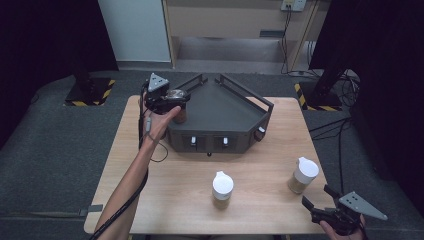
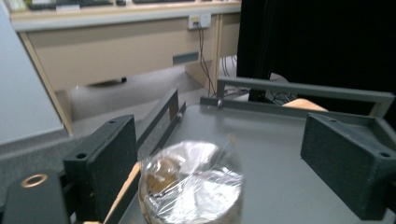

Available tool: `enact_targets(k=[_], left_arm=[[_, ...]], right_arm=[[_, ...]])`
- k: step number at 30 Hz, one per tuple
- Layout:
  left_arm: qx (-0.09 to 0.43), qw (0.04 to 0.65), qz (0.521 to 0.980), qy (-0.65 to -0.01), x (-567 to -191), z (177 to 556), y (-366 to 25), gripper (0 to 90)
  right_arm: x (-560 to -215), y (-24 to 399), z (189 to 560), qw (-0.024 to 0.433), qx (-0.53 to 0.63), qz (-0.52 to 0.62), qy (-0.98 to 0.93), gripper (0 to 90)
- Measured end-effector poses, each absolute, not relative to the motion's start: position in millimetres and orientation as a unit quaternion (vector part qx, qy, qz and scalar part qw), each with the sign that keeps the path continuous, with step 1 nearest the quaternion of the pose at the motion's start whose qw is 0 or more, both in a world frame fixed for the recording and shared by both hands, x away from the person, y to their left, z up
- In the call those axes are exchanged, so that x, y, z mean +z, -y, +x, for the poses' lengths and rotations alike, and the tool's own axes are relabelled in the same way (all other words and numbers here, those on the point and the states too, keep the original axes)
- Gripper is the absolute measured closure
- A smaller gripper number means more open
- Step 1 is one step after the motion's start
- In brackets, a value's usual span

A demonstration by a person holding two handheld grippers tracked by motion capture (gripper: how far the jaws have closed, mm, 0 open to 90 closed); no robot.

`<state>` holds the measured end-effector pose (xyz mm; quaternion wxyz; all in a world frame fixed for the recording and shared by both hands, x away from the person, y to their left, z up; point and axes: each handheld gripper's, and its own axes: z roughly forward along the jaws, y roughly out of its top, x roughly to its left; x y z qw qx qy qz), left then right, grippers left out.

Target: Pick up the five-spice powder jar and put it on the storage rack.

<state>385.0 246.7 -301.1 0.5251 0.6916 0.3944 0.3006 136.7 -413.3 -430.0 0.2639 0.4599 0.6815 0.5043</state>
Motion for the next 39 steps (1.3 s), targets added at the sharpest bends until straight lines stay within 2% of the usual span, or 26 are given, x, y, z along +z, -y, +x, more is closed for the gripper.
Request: enact_targets(k=[16,39], left_arm=[[0.304,0.533,0.704,-0.356,-274,333,-268,4.6],[0.273,0.568,0.701,-0.334,-333,267,-294,4.2]], right_arm=[[-429,412,137,0.265,0.502,0.458,-0.684,5.4],[-428,412,138,0.260,0.500,0.456,-0.689,5.4]])
